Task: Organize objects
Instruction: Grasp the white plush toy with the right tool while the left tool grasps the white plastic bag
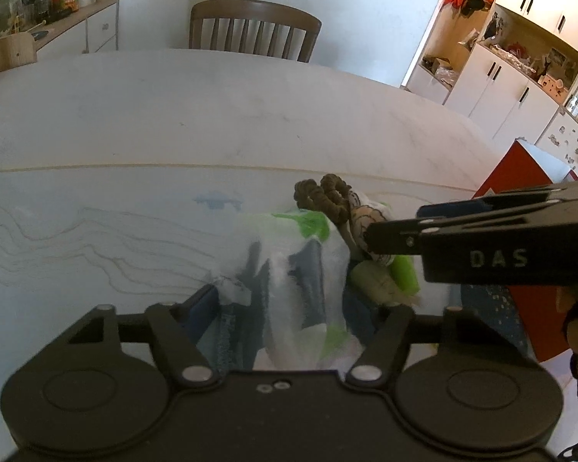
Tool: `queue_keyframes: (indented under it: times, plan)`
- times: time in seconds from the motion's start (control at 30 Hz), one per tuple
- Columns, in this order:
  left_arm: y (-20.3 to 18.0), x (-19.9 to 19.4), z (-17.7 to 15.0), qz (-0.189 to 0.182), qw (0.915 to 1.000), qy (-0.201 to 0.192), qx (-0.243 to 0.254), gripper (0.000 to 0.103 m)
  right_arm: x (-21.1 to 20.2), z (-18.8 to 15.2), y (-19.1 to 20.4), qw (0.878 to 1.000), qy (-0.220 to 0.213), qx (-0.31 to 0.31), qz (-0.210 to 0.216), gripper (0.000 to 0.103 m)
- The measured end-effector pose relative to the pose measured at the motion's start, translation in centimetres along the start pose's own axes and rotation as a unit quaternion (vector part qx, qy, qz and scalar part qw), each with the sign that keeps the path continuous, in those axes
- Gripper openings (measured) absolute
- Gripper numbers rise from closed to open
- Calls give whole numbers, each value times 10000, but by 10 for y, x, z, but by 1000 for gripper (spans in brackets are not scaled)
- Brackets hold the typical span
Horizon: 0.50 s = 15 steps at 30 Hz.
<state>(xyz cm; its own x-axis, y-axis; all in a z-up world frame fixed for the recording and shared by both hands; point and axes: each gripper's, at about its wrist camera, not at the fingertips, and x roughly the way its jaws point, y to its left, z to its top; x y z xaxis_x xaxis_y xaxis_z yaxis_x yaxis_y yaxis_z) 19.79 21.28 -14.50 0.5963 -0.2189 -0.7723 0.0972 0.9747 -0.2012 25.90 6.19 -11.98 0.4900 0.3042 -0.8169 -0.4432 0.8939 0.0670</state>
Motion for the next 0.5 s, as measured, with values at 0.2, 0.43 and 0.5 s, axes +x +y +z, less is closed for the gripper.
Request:
queue_keyframes:
  times: [0.2,0.43,0.5]
  plan:
    - [-2,-2,1,83,10000,-21,5,51,7,1,3,10000,42,-73,21,34]
    - [-2,-8,4,34,10000,-53,-42,34,6,3,3,10000,-2,-75,46,25]
    - [-1,-9,6,17,9999,-45,-93,31,3,2,2,9999,-41,-64,84,24]
